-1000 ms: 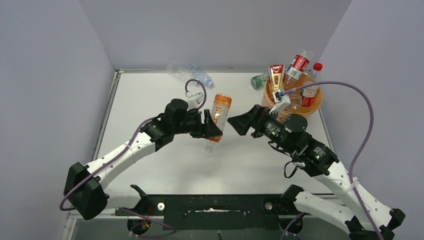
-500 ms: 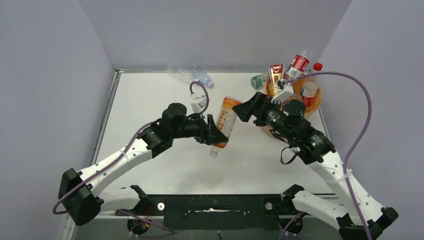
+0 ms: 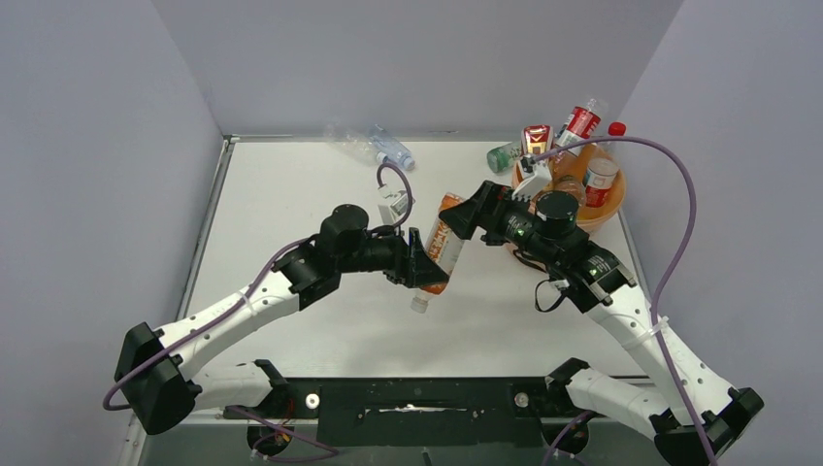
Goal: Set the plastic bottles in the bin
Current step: Place the plastic bottle in the trash bin.
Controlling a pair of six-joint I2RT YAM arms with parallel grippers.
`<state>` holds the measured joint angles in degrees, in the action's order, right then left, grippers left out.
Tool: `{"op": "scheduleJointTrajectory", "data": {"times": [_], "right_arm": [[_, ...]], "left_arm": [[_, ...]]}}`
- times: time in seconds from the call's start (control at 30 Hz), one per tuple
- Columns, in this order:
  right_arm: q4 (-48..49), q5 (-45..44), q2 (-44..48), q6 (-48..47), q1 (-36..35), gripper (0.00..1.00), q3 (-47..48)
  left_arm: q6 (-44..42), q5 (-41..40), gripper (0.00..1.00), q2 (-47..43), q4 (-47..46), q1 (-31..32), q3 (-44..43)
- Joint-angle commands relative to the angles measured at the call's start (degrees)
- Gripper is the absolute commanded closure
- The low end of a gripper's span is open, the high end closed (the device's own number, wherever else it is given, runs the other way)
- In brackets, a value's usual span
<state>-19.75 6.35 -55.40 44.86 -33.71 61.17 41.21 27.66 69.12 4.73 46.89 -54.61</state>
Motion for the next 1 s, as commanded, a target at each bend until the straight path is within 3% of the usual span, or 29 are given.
{"op": "scheduleJointTrajectory", "data": {"times": [0.0, 0.13, 0.5, 0.73, 0.97], "right_arm": [[3.15, 1.31, -0.18, -0.3, 0.13, 0.02, -0.15], [3.26, 1.77, -0.27, -0.39, 0.12, 0.02, -0.54], [3.09, -0.86, 3.71, -0.86, -4.11, 0.38, -4.83], [2.82, -3.77, 8.58, -1.98, -5.82, 0.53, -9.04], [-1.1, -6.92, 11.59, -3.4, -6.03, 0.57, -9.14]], "left_arm": [[-0.28, 0.97, 0.5, -0.4, -5.35, 0.69, -1.05], [-0.08, 1.08, 0.5, 0.02, -6.39, 1.62, -1.31], [-0.73, 2.35, 0.47, 1.85, -6.78, 2.75, -0.65], [-1.23, 4.44, 0.45, 5.48, -9.63, 3.45, -0.5], [-2.18, 4.71, 0.41, 7.39, -9.91, 3.56, -1.01]]}}
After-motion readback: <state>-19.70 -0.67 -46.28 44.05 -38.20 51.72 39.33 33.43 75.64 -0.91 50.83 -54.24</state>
